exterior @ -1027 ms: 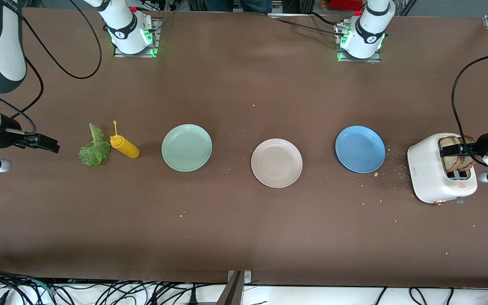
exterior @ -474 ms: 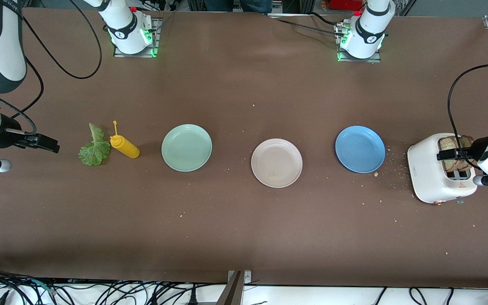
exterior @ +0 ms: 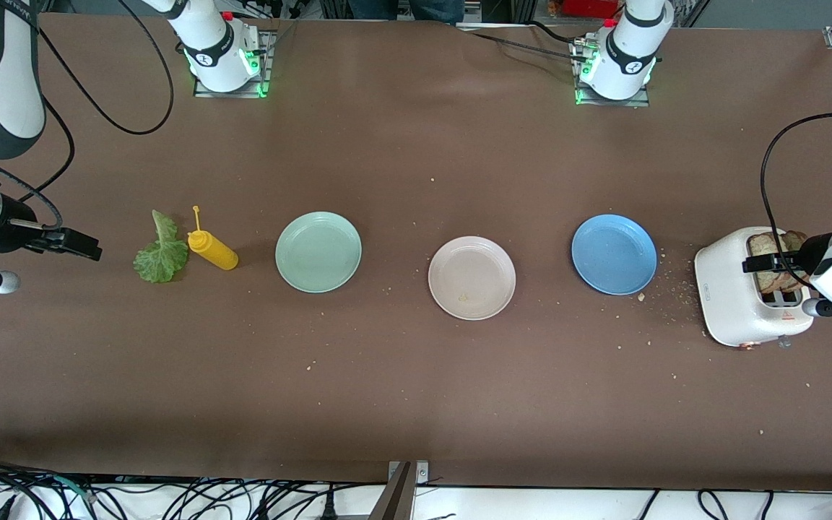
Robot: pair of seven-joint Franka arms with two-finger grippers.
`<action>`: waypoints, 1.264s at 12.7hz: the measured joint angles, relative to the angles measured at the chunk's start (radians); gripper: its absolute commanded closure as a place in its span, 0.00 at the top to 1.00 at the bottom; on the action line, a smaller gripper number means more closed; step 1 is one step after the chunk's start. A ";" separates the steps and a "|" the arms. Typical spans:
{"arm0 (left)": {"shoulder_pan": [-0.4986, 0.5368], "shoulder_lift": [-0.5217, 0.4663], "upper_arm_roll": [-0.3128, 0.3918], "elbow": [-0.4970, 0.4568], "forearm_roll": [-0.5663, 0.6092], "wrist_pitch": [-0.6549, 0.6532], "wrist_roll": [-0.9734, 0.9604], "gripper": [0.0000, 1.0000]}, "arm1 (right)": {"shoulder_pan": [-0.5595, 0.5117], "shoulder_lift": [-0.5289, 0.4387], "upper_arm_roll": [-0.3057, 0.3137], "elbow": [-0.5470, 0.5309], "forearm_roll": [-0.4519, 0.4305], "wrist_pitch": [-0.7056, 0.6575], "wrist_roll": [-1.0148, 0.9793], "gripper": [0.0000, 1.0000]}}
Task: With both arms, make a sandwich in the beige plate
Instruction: 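Reach the left gripper down to the toaster and grasp a bread slice, then lift the bread slice with the left gripper toward the beige plate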
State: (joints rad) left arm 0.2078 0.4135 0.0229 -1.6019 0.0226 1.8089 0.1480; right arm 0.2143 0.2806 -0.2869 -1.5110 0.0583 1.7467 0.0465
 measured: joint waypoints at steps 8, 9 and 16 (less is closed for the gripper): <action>0.015 0.005 -0.001 -0.004 0.055 0.000 0.006 0.12 | 0.000 0.000 0.000 0.000 0.002 0.000 0.000 1.00; 0.015 0.006 -0.004 -0.004 0.081 0.000 0.010 0.12 | 0.000 0.000 0.000 0.000 0.002 0.000 0.000 1.00; 0.008 0.010 -0.015 0.019 0.128 0.006 0.038 0.10 | 0.000 0.000 0.000 0.000 0.002 0.000 0.000 1.00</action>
State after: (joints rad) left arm 0.2160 0.4236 0.0080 -1.5830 0.1502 1.8147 0.1856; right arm 0.2143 0.2807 -0.2869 -1.5110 0.0602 1.7467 0.0465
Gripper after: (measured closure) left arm 0.890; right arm 0.000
